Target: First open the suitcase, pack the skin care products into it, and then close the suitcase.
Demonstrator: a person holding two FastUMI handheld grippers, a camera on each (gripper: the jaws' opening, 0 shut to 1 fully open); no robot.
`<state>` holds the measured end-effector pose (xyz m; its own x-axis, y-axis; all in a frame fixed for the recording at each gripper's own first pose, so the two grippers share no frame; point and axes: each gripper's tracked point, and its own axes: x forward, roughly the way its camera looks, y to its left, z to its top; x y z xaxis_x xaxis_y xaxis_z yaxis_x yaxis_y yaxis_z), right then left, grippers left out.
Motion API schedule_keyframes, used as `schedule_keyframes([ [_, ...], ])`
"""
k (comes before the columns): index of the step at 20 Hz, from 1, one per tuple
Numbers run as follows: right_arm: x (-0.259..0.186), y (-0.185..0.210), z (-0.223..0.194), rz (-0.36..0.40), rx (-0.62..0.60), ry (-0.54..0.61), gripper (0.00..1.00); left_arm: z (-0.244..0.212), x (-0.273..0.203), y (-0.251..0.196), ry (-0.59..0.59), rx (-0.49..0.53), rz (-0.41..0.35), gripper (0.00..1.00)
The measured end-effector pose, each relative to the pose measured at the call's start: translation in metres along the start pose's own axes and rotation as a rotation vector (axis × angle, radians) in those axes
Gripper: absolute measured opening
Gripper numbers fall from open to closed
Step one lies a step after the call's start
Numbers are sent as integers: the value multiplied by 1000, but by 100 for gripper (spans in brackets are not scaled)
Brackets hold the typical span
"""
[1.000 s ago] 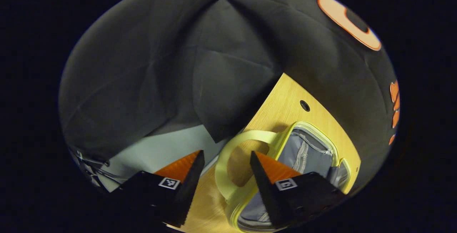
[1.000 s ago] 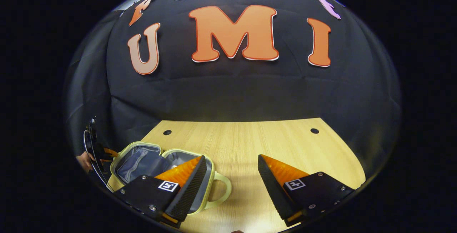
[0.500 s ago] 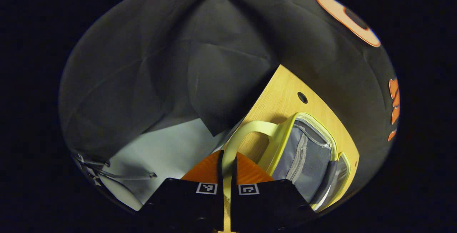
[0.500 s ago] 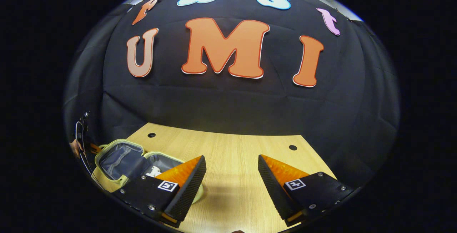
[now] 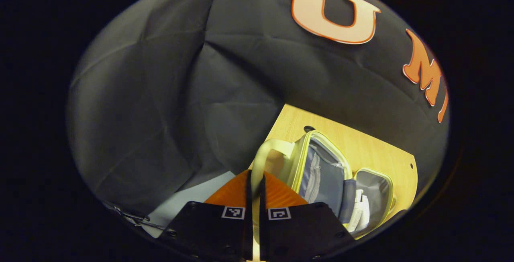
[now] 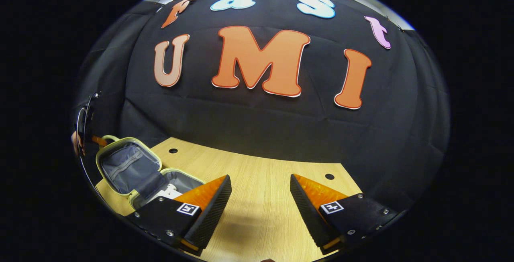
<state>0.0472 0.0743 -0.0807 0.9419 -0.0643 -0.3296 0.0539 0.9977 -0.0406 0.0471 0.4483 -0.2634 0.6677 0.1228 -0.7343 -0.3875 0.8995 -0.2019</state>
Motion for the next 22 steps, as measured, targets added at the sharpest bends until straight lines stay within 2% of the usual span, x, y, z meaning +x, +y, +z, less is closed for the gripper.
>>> schedule_keyframes([
  [4, -2, -3, 5, 22, -5, -34, 95, 19, -39, -25, -67, 30, -19, 6],
  [13, -14, -17, 0, 55, 2, -50, 95, 56, -106, -133, -193, 156, -125, 6],
  [22, -19, -42, -15, 44, 21, -32, 95, 48, -142, -254, -220, 230, -261, 6],
])
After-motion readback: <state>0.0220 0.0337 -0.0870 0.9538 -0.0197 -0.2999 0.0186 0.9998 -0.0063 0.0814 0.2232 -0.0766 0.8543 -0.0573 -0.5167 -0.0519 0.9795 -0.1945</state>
